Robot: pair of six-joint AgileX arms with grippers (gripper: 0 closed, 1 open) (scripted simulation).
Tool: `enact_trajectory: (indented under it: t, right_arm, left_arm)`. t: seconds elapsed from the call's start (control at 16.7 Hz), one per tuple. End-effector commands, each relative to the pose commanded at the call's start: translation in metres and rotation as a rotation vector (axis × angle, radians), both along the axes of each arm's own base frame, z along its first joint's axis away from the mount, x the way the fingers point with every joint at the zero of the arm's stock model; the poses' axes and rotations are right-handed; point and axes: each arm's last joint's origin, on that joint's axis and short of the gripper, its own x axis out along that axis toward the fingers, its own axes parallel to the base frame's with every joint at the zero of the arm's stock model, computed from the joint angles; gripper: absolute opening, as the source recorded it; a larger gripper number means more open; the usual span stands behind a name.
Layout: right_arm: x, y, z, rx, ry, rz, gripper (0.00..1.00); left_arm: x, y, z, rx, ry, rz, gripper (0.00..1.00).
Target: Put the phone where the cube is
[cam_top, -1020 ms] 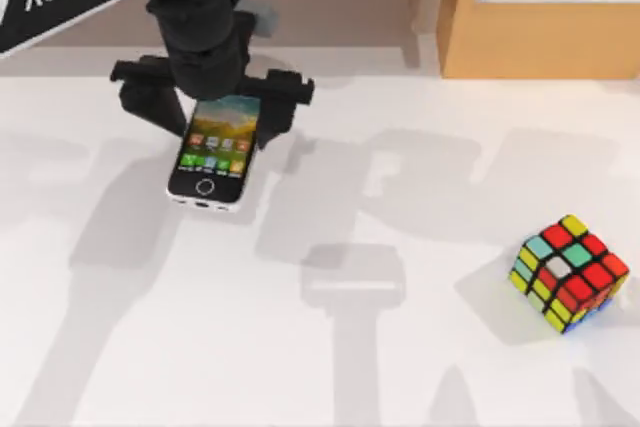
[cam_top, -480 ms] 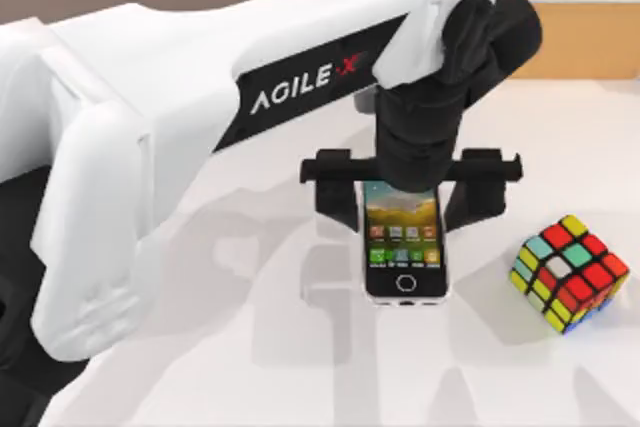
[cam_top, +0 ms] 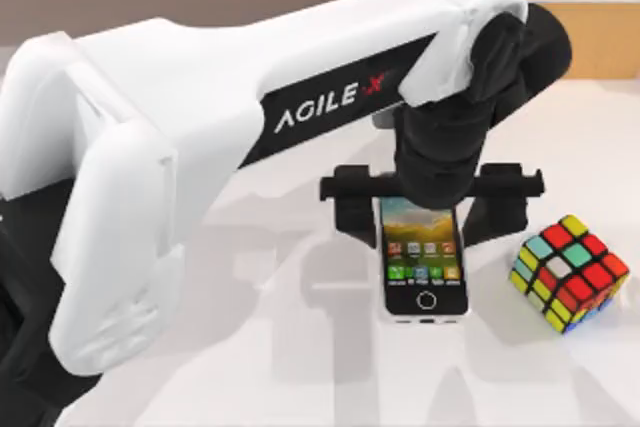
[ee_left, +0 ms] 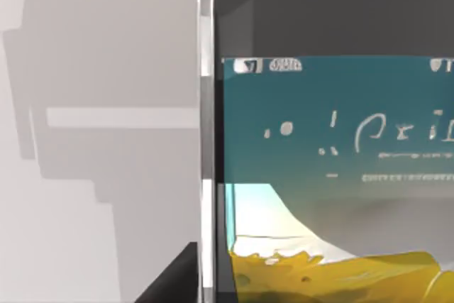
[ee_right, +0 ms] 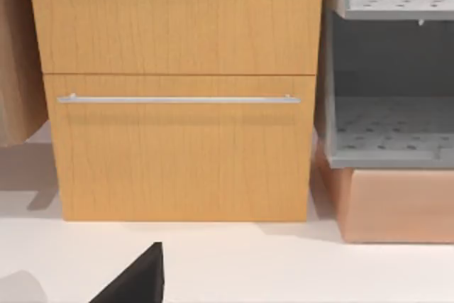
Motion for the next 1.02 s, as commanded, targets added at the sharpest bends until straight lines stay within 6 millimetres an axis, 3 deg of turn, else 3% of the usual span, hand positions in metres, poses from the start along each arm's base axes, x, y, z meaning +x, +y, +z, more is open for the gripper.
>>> enact_trajectory:
  t: [0.6, 1.02]
  right_arm:
    - [0.000, 0.000, 0.000, 0.000, 0.000, 0.000, 1.00]
    - [0.000, 0.000, 0.000, 0.000, 0.000, 0.000, 1.00]
  left_arm:
    - [0.002, -0.001, -0.006, -0.025, -0.029, 0.004, 0.00]
    - [0.002, -0.003, -0.023, -0.040, -0.040, -0.001, 0.00]
